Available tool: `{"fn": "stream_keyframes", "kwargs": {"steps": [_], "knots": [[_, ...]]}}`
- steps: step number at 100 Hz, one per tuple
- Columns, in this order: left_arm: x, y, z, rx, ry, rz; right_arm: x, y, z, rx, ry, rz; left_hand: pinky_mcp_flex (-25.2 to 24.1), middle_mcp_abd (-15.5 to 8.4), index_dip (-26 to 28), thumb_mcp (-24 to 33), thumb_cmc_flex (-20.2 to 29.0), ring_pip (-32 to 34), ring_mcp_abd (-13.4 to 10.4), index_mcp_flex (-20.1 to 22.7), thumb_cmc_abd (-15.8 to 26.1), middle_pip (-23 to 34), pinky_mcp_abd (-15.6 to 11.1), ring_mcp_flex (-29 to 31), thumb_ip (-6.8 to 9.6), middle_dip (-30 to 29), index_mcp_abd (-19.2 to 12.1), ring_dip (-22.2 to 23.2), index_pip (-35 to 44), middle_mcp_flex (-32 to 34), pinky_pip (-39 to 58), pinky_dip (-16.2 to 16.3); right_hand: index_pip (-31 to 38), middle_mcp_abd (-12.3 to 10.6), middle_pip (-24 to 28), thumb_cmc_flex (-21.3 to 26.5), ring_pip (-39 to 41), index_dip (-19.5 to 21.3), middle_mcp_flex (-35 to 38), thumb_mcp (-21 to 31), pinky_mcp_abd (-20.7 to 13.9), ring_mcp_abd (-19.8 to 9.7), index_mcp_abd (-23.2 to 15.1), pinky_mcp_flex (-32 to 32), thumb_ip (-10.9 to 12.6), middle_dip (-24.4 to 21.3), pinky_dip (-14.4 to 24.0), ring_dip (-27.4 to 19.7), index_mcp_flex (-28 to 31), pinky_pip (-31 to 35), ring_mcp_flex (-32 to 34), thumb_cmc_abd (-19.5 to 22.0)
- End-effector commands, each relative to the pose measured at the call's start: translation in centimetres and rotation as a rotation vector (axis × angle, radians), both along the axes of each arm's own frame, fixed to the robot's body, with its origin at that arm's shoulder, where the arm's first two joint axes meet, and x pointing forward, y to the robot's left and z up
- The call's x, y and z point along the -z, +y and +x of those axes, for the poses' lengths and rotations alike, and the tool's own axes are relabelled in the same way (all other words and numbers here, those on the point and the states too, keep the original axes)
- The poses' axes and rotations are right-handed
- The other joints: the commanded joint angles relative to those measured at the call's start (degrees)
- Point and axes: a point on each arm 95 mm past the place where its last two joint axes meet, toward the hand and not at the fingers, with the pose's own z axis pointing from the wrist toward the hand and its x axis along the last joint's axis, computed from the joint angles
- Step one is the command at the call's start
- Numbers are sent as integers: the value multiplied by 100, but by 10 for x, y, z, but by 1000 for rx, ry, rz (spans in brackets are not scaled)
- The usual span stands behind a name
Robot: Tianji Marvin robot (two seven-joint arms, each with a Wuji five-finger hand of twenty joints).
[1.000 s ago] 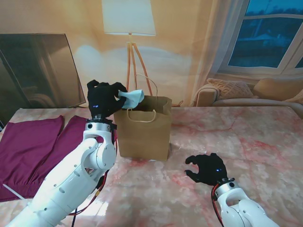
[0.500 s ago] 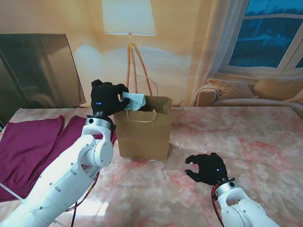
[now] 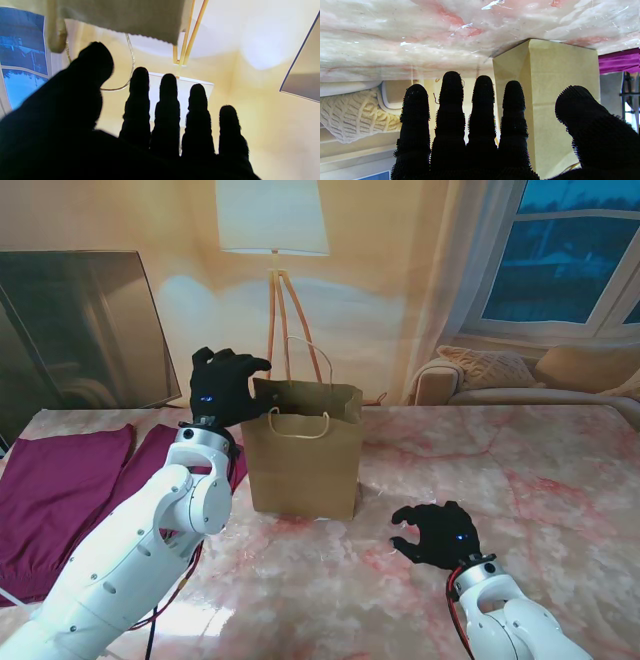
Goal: Fold the socks and the shorts into the kraft paper bag
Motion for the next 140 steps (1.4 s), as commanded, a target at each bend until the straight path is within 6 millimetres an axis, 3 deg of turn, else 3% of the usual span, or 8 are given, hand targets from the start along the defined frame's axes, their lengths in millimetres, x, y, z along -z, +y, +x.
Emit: {"fn": "stream_keyframes", "kwargs": {"steps": [1, 17, 38, 74, 84, 109, 122, 140], "knots": [[-3, 2, -1, -3, -6, -3, 2, 2, -3, -7, 6, 1, -124, 132, -64, -31, -32, -155, 40, -194, -22, -77, -53, -196, -36, -47, 77, -59, -165, -217, -94, 31, 65, 50, 74, -96, 73, 59, 91, -7, 110, 96, -12, 3, 235, 68, 127, 97, 60, 203, -1, 34], [-7, 5, -5, -10, -26, -13, 1, 2, -2, -4, 0, 3, -117, 120, -82, -122, -113, -308, -42, -208, 217, -94, -74, -194, -53, -66, 114, -217, -224, -311, -183, 33, 64, 49, 71, -99, 72, 60, 86, -13, 117, 91, -7, 0, 235, 66, 127, 97, 59, 202, -7, 38], [-10, 24, -26, -19, -48, -39, -1, 0, -2, -1, -15, 3, 277, 120, -63, -461, -7, -492, -180, -160, 1021, -94, -36, 25, 170, -112, 148, -680, -249, -301, -463, -312, 63, 47, 63, -95, 76, 59, 84, -12, 90, 101, 1, -8, 237, 62, 118, 99, 54, 183, 0, 46], [3, 84, -84, -104, -39, 68, -7, -3, -3, 12, -49, 8, 757, 185, -41, -636, 286, -402, -139, -58, 1433, -63, -56, 446, 310, -136, 189, -794, -254, -111, -88, -422, 53, 46, 17, -92, 59, 56, 65, -25, 85, 103, -3, -21, 239, 36, 103, 89, 52, 155, 1, 44], [13, 102, -98, -134, -20, 99, -10, -3, -7, 11, -50, 9, 981, 212, 46, -618, 342, -273, -80, 84, 1542, 8, -59, 661, 331, -91, 163, -733, -107, 86, 258, -373, 44, 48, -1, -97, 38, 53, 61, -27, 74, 98, -14, -30, 238, 24, 94, 79, 39, 138, -18, 53], [56, 137, -128, -201, 118, 151, -10, 0, -12, 8, -50, 22, 1171, 312, 516, -1344, 650, -21, 62, 284, 1782, 157, -32, 955, 173, 90, 100, -583, 268, 434, 747, -485, 47, 56, -9, -86, 31, 55, 60, -47, 92, 109, -5, -17, 240, 16, 85, 74, 41, 131, -14, 57], [85, 151, -141, -230, 204, 158, -9, 3, -19, 2, -52, 28, 1274, 424, 697, -1985, 595, 170, 219, 479, 2206, 254, 32, 1141, 391, 208, 97, -486, 535, 695, 982, -535, 52, 54, -5, -90, 32, 57, 57, -48, 96, 107, -5, -18, 240, 17, 87, 75, 60, 136, -13, 63], [120, 161, -163, -262, 319, 132, -6, 4, -33, -8, -59, 25, 1675, 534, 630, -2408, 453, 458, 403, 566, 2572, 363, 182, 1488, 530, 296, 219, -385, 533, 966, 1481, -523, 49, 52, -4, -93, 29, 58, 58, -54, 96, 98, -15, -16, 241, 16, 90, 73, 49, 141, -14, 69]]}}
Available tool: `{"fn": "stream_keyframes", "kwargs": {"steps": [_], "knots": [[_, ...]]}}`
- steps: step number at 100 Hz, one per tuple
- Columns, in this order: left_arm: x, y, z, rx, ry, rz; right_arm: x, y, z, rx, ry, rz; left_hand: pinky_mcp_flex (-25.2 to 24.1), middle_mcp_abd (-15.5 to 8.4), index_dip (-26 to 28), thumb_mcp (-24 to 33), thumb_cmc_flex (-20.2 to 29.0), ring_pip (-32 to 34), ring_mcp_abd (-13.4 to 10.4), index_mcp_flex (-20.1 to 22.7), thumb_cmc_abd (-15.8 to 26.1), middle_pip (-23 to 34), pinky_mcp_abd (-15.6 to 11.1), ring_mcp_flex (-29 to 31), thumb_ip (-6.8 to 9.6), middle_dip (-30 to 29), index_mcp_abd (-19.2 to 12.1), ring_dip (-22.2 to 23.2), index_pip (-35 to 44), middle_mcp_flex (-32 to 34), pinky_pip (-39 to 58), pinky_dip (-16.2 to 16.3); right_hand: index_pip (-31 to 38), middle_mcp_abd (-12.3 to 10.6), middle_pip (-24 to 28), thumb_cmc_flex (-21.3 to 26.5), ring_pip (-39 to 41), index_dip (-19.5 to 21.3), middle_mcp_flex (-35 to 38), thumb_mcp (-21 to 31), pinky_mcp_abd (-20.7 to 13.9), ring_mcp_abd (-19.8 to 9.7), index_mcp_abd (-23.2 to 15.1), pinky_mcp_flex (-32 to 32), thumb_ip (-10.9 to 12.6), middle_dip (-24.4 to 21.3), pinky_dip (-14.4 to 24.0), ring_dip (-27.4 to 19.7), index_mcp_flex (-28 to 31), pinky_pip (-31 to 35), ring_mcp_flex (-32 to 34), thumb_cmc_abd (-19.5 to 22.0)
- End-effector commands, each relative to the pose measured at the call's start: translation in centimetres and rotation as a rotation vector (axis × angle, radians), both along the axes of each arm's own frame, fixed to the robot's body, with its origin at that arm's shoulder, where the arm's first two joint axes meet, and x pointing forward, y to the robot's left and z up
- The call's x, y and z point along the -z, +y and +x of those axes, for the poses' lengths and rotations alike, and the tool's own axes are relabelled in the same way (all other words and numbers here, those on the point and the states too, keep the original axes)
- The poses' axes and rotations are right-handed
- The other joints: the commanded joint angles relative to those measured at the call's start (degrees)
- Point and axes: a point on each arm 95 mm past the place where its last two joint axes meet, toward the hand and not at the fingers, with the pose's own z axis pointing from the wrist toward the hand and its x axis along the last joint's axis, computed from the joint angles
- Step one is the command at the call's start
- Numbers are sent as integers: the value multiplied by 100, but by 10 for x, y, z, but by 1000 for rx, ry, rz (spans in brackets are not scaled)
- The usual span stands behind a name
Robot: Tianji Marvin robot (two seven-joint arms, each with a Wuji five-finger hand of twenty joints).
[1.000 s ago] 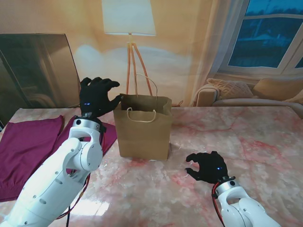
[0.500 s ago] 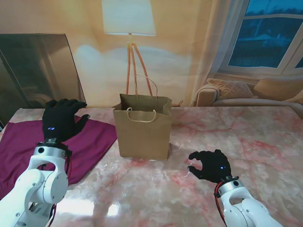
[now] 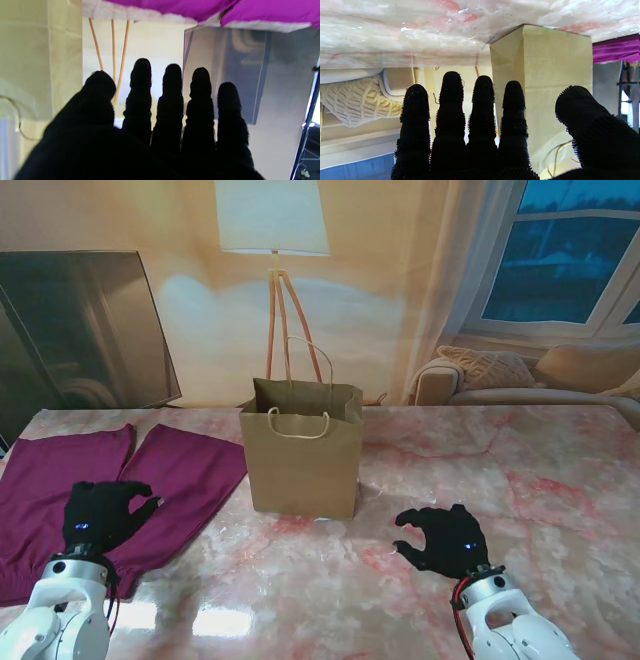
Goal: Fold the socks and the shorts into the kraft paper bag
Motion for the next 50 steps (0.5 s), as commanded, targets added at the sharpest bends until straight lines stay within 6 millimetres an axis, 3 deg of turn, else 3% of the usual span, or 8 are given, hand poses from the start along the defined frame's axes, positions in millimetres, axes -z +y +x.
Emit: {"fn": "stream_keyframes", "kwargs": {"steps": [1, 17, 25, 29, 37, 42, 50], "knots": [[26, 5, -13, -27, 72, -1, 6, 4, -12, -14, 5, 5, 76, 221, 10, -137, -91, 167, 139, 38, 251, 56, 125, 144, 312, 57, 117, 75, 69, 142, 180, -32, 46, 49, -3, -89, 31, 57, 60, -53, 94, 102, -15, -15, 241, 17, 90, 73, 42, 141, -9, 65], [51, 8, -28, -45, 159, -28, 10, 4, -23, -16, -1, 7, -2, 308, -277, -645, -262, -22, 235, 16, 567, -98, 196, 22, 427, -60, 301, -134, -287, 2, 97, -205, 47, 55, -3, -91, 29, 58, 69, -55, 102, 100, -20, -13, 241, 18, 97, 73, 52, 150, -11, 66], [61, 9, -35, -50, 202, -34, 12, 4, -29, -19, -4, 11, -120, 337, -440, -1029, -348, -182, 271, -239, 771, -211, 258, -166, 474, -176, 378, -285, -588, -214, -42, -294, 52, 41, 0, -87, 30, 60, 77, -53, 107, 107, -24, -12, 242, 19, 100, 74, 63, 154, -8, 64], [65, 10, -38, -52, 220, -34, 13, 5, -32, -22, -5, 12, -215, 339, -540, -1244, -425, -305, 255, -513, 904, -363, 307, -337, 504, -290, 366, -373, -823, -555, -109, -324, 56, 45, 2, -87, 29, 62, 84, -53, 107, 105, -24, -10, 242, 21, 102, 74, 73, 157, -9, 65], [73, 14, -47, -55, 307, -38, 14, 5, -36, -29, -7, 10, -787, 289, -759, -1769, -770, -805, 127, -1708, 1401, -808, 258, -1277, 554, -567, 371, -606, -1497, -1954, -554, -427, 55, 48, -4, -90, 28, 62, 70, -59, 96, 99, -12, 5, 241, 20, 111, 74, 72, 172, -7, 67], [76, 16, -51, -59, 332, -44, 14, 5, -38, -33, -6, 7, -891, 261, -807, -1882, -892, -905, 186, -2020, 1514, -899, 270, -1496, 648, -664, 377, -615, -1705, -2381, -758, -353, 48, 50, -6, -88, 27, 61, 70, -62, 84, 104, -21, 52, 241, 20, 149, 74, 57, 247, -11, 71], [82, 19, -54, -67, 329, -43, 15, 6, -41, -39, -9, 4, -975, 269, -826, -1901, -977, -930, 208, -2159, 1549, -915, 344, -1541, 676, -692, 416, -602, -1787, -2446, -836, -300, 51, 51, -7, -84, 32, 62, 65, -60, 87, 98, -14, 41, 243, 21, 192, 78, 66, 304, -10, 68]]}}
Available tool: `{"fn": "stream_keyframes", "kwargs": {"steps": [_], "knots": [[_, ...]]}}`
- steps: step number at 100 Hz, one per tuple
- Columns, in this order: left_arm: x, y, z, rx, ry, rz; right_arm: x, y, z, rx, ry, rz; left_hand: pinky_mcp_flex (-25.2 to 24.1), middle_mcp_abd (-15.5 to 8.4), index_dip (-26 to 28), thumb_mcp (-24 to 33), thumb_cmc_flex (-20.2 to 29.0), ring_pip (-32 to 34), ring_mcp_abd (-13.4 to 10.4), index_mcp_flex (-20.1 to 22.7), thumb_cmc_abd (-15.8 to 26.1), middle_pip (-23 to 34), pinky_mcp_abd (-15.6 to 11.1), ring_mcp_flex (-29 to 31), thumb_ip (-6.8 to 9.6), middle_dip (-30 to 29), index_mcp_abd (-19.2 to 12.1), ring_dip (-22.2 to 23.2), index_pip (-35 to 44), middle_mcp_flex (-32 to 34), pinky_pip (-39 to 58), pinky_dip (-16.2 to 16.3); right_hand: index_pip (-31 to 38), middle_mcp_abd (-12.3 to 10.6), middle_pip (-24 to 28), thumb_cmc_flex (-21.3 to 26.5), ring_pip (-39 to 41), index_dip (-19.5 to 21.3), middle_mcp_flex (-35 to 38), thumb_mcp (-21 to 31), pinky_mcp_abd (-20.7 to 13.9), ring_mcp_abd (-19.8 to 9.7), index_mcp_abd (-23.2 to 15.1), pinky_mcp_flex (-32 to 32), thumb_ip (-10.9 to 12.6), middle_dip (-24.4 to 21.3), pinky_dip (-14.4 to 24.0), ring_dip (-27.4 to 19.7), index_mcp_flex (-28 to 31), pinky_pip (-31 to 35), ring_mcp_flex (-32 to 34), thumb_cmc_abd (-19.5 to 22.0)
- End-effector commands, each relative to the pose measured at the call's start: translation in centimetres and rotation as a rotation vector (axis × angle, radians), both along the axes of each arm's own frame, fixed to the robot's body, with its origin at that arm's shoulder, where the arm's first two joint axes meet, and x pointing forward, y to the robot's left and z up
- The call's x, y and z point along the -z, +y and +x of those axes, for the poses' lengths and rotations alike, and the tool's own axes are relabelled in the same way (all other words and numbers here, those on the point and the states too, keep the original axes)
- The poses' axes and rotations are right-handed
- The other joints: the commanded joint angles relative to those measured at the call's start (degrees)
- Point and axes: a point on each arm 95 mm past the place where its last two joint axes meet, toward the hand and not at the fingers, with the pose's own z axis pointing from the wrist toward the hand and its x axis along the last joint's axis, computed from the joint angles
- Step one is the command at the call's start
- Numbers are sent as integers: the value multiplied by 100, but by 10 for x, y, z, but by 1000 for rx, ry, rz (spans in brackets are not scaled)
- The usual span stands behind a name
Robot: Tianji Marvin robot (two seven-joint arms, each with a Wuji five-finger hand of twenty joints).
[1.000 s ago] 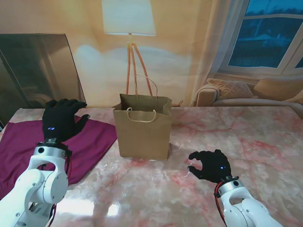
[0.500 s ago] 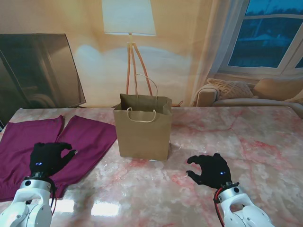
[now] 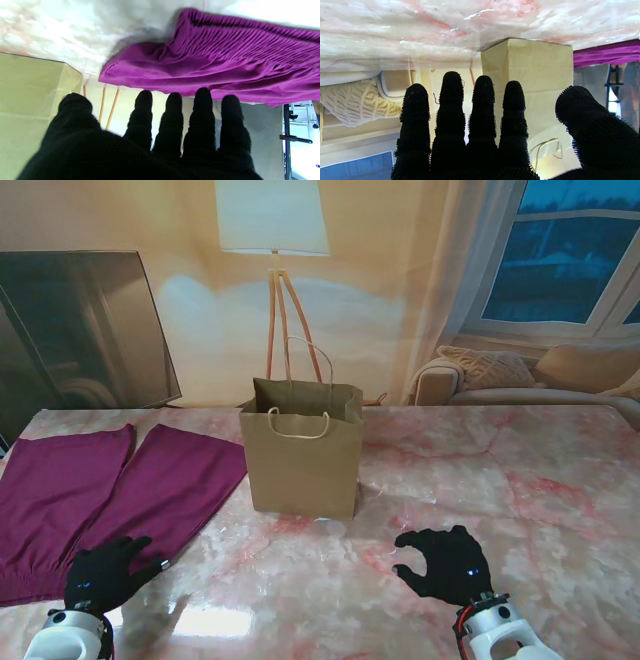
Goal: Fold the socks and the shorts into the kraft paper bag
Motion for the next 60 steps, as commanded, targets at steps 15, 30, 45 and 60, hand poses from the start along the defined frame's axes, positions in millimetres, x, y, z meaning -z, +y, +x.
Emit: {"fn": "stream_keyframes", "kwargs": {"steps": [15, 30, 45, 60], "knots": [[14, 9, -16, -38, 59, 5, 3, 6, -13, -26, -8, 6, -186, 247, -76, -108, -245, 9, 109, -322, 337, -73, 115, 19, 355, -74, 216, 209, -263, -142, -351, 248, 52, 51, -4, -89, 35, 65, 71, -60, 96, 105, -7, -26, 242, 23, 214, 81, 73, 228, -7, 75], [19, 11, -20, -53, 88, -12, 4, 7, -17, -35, -13, -1, 30, 828, -131, -104, -250, 421, 354, -130, 374, -69, 60, 379, 365, -141, 830, 691, -284, 91, -139, 480, 47, 44, 7, -90, 31, 64, 83, -69, 100, 105, -32, -22, 242, 31, 220, 80, 64, 213, -6, 79], [24, 10, -23, -54, 118, -29, 5, 7, -18, -36, -13, 0, 122, 1052, -224, -92, -207, 780, 480, 153, 423, 75, 170, 621, 367, -159, 1402, 1042, -274, 374, 204, 561, 52, 43, 8, -88, 31, 67, 82, -68, 98, 108, -19, -20, 244, 34, 225, 81, 62, 208, -6, 79], [28, 5, -28, -57, 167, -67, 5, 9, -18, -39, -15, 2, 142, 1053, -168, -90, -203, 1253, 563, 742, 451, 307, 361, 856, 358, -20, 1444, 1499, -31, 912, 640, 755, 55, 43, 13, -90, 36, 68, 93, -70, 101, 97, -26, -18, 244, 39, 233, 83, 71, 206, 3, 83]]}}
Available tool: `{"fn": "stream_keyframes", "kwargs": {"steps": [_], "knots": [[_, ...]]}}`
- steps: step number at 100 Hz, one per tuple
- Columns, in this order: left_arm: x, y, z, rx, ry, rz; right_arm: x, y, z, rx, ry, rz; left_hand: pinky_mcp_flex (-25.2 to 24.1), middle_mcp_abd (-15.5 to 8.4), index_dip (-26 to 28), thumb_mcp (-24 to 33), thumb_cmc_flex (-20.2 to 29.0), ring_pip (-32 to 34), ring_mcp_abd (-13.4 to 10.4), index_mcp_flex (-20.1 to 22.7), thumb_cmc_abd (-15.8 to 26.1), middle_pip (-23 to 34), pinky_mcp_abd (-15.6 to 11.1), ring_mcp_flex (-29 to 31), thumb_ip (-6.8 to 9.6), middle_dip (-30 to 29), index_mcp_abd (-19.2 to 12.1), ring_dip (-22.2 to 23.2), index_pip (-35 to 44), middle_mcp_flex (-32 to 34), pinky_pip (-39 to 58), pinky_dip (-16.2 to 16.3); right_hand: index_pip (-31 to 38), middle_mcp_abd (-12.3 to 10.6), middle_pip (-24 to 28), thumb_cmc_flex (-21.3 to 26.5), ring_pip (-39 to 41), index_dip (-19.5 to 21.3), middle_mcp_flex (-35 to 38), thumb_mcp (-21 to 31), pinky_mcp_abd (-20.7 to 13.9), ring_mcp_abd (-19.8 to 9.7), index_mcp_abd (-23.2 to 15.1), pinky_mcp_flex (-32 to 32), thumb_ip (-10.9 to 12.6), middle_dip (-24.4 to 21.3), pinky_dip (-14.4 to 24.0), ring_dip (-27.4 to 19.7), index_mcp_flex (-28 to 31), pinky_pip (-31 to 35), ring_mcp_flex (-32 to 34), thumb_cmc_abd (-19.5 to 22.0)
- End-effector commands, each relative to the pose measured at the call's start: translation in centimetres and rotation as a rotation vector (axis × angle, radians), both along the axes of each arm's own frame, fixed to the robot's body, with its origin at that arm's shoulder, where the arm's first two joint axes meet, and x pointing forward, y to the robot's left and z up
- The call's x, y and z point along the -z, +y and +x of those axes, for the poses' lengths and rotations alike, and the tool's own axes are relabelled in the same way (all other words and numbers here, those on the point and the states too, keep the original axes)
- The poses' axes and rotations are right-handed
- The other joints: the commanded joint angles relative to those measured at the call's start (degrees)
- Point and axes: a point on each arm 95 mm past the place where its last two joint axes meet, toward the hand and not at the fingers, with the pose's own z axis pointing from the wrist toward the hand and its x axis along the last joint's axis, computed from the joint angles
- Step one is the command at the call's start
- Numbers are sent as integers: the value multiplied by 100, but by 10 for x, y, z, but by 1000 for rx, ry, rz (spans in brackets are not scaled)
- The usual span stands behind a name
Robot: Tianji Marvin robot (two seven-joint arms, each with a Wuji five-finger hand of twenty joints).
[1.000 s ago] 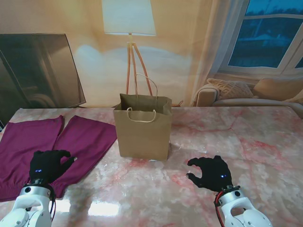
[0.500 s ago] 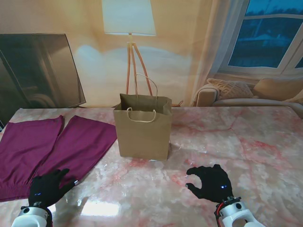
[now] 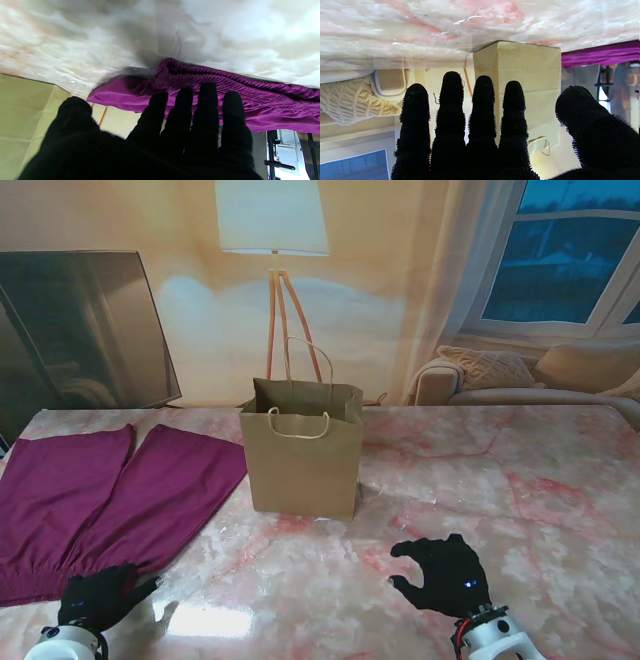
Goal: Fold the socks and the shorts into the kraft paper bag
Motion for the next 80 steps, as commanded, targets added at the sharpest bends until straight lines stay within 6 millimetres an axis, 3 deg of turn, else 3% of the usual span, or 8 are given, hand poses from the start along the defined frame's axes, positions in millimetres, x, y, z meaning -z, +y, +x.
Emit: {"fn": "stream_keyframes", "kwargs": {"steps": [1, 42, 53, 80], "knots": [[10, -3, -10, -1, 46, -23, 1, 3, -3, -11, 1, 3, 12, 176, -3, -85, -77, 845, 115, 246, 298, 200, 152, 581, 213, 128, 102, 427, 153, 314, 236, 190, 55, 44, 14, -91, 36, 68, 94, -70, 100, 100, -28, -20, 244, 39, 232, 83, 72, 147, 3, 81], [11, -31, -23, 64, 112, -99, 4, 6, -1, -19, 5, 11, 642, 180, 494, -78, -10, 2039, 230, 1727, 364, 833, 549, 1647, 193, 628, -103, 1007, 1083, 2119, 1425, 525, 68, 43, 18, -94, 42, 76, 94, -68, 106, 102, -54, -26, 244, 43, 241, 86, 72, 138, 10, 88], [11, -42, -25, 89, 142, -149, 4, 6, -2, -20, 4, 12, 736, 251, 538, -73, 0, 2166, 277, 1862, 422, 916, 586, 1786, 186, 662, -43, 1013, 1196, 2304, 1564, 534, 74, 44, 10, -96, 40, 77, 84, -70, 99, 104, -65, -32, 245, 39, 242, 86, 75, 134, 4, 98], [15, -71, -27, 164, 227, -341, 1, 9, -8, -46, -10, 7, 620, 412, 459, -49, 118, 2190, 361, 1722, 613, 869, 611, 1698, 175, 596, 177, 928, 1100, 2143, 1628, 482, 70, 39, -4, -96, 77, 75, 71, -73, 98, 106, -60, -46, 245, 31, 239, 110, 69, 116, 35, 100]]}}
